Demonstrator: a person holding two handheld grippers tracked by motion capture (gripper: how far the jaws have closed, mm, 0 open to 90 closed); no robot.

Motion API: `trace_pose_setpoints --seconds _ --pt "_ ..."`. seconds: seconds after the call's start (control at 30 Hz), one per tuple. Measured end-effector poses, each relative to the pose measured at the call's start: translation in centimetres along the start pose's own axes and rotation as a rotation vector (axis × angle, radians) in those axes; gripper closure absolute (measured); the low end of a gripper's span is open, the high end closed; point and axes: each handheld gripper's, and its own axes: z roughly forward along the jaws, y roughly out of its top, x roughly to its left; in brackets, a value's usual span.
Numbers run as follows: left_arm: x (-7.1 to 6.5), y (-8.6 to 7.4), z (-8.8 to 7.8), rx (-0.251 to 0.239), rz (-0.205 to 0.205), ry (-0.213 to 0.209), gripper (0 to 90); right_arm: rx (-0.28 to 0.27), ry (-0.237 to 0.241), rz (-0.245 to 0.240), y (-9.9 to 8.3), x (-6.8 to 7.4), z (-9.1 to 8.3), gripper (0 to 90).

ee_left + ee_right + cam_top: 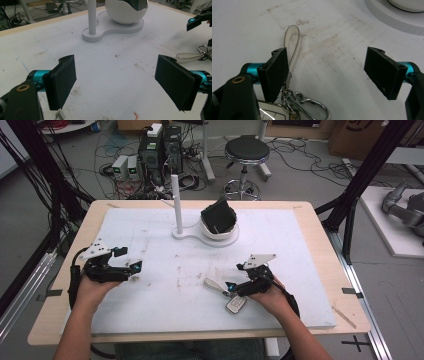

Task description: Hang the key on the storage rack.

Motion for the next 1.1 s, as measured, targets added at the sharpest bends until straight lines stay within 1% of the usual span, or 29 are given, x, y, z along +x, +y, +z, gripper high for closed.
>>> trace_pose_setpoints --seconds 0.07,0.17,0.2,0.23,0.27,0.33,0.43,0.5,0.53,0.6,0.7,0.77,0.8,0.87,0.9,0.93,1.03,1.07,1.1 --pt "0.1 0.0 -0.1 -0.001 -0.001 0.003 17.4 0.009 0.016 -0.012 0.1 0.3 0.2 20.3" --pt "0.2 -0.1 -0.1 0.001 -0.006 0.007 17.4 0.019 0.029 -0.015 0.1 0.6 0.4 20.3" --pt "0.2 -0.1 -0.1 0.001 -0.009 0.008 17.4 0.031 0.043 -0.033 0.1 0.7 0.7 20.3" --pt "0.3 -0.2 -0.1 0.002 -0.011 0.01 17.4 0.031 0.043 -0.033 0.1 0.7 0.7 20.3" --pt "0.3 -0.2 -0.1 0.003 -0.01 0.01 17.4 0.046 0.05 -0.027 0.1 0.9 0.9 20.3" --pt "0.2 -0.2 -0.1 0.007 -0.004 0.01 17.4 0.069 0.077 -0.048 0.0 1.2 1.3 20.4" --pt "0.1 -0.2 0.0 0.012 0.0 0.008 17.4 0.079 0.086 -0.05 -0.1 1.4 1.5 20.6" --pt "0.1 -0.2 0.1 0.014 0.004 0.006 17.4 0.095 0.1 -0.054 -0.1 1.6 1.7 21.2" --pt "0.1 -0.2 0.1 0.014 0.004 0.005 17.4 0.1 0.1 -0.059 -0.1 1.7 1.8 23.6" --pt "0.1 -0.1 0.1 0.015 0.005 0.004 17.4 0.114 0.111 -0.066 -0.2 1.8 1.9 33.1" --pt "0.0 -0.1 0.1 0.014 0.002 0.004 17.4 0.15 0.116 -0.085 -0.3 2.0 2.1 38.4" --pt "0.1 -0.2 0.1 0.015 0.003 0.004 17.4 0.153 0.1 -0.107 -0.3 2.1 2.1 42.2" --pt "0.1 -0.2 0.1 0.014 0.004 0.003 17.4 0.153 0.105 -0.108 -0.3 2.1 2.1 45.6" --pt "0.0 -0.2 0.1 0.016 0.003 0.003 17.4 0.159 0.1 -0.121 -0.3 2.0 1.9 52.8" --pt "0.0 -0.2 0.1 0.015 0.005 0.003 17.4 0.166 0.109 -0.136 -0.2 2.0 1.8 57.9" --pt "0.0 -0.2 0.1 0.016 0.007 0.0 17.4 0.166 0.109 -0.136 -0.2 2.0 1.8 57.9" --pt "-0.1 -0.2 0.2 0.019 0.008 -0.002 17.4 0.169 0.12 -0.166 -0.2 2.2 1.7 65.8" --pt "-0.1 -0.2 0.2 0.02 0.009 -0.002 17.4 0.17 0.13 -0.173 -0.2 2.4 1.7 70.0" --pt "-0.1 -0.2 0.2 0.02 0.009 -0.002 17.4 0.17 0.13 -0.173 -0.2 2.4 1.7 70.0"
